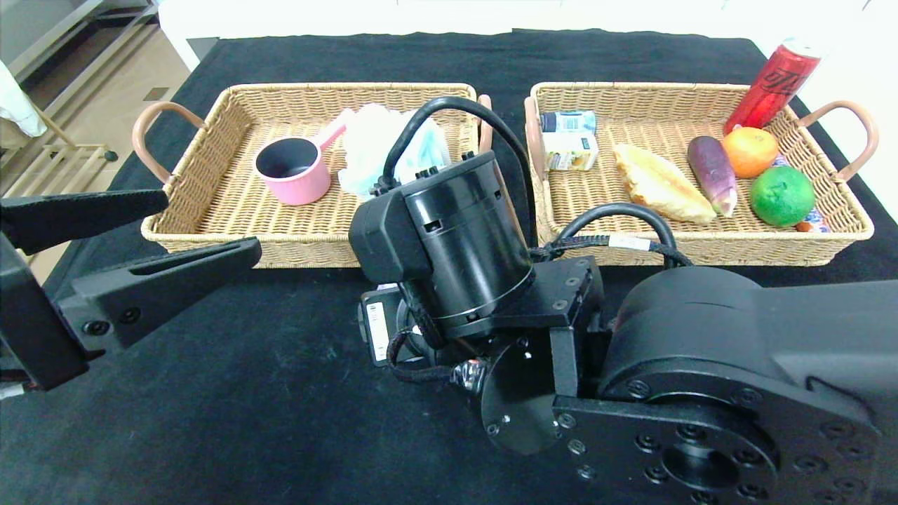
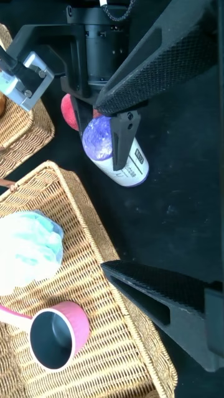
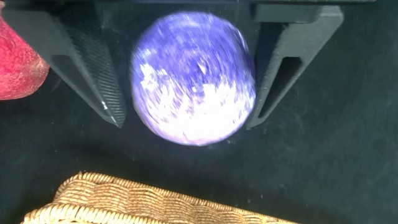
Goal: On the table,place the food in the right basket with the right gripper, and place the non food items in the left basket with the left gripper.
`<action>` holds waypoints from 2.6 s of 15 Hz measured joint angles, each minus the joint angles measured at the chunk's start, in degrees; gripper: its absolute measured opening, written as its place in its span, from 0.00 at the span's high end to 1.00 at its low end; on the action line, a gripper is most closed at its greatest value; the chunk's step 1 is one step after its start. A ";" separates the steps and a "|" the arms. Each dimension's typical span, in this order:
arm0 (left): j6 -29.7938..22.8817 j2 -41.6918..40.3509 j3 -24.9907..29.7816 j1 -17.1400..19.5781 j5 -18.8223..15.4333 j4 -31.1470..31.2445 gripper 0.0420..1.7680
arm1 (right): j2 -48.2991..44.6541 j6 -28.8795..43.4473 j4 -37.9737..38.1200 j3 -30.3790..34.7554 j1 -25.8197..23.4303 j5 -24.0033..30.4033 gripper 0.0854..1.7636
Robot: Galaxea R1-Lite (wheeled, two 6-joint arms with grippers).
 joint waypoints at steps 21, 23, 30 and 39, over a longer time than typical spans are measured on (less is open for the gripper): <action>0.12 1.62 1.29 0.00 -0.79 0.02 0.03 | -13.53 0.71 11.54 10.61 -2.43 -11.98 0.05; 0.32 1.66 1.38 0.00 -0.77 0.02 0.03 | -12.59 3.72 11.39 10.39 -3.74 -12.02 0.04; 1.44 1.74 1.76 -0.01 -0.79 0.00 0.03 | -9.59 6.97 11.03 10.19 -6.86 -12.04 0.04; 1.63 1.62 2.04 0.00 -0.77 0.00 0.03 | -5.40 9.09 10.75 9.67 -9.37 -11.93 0.04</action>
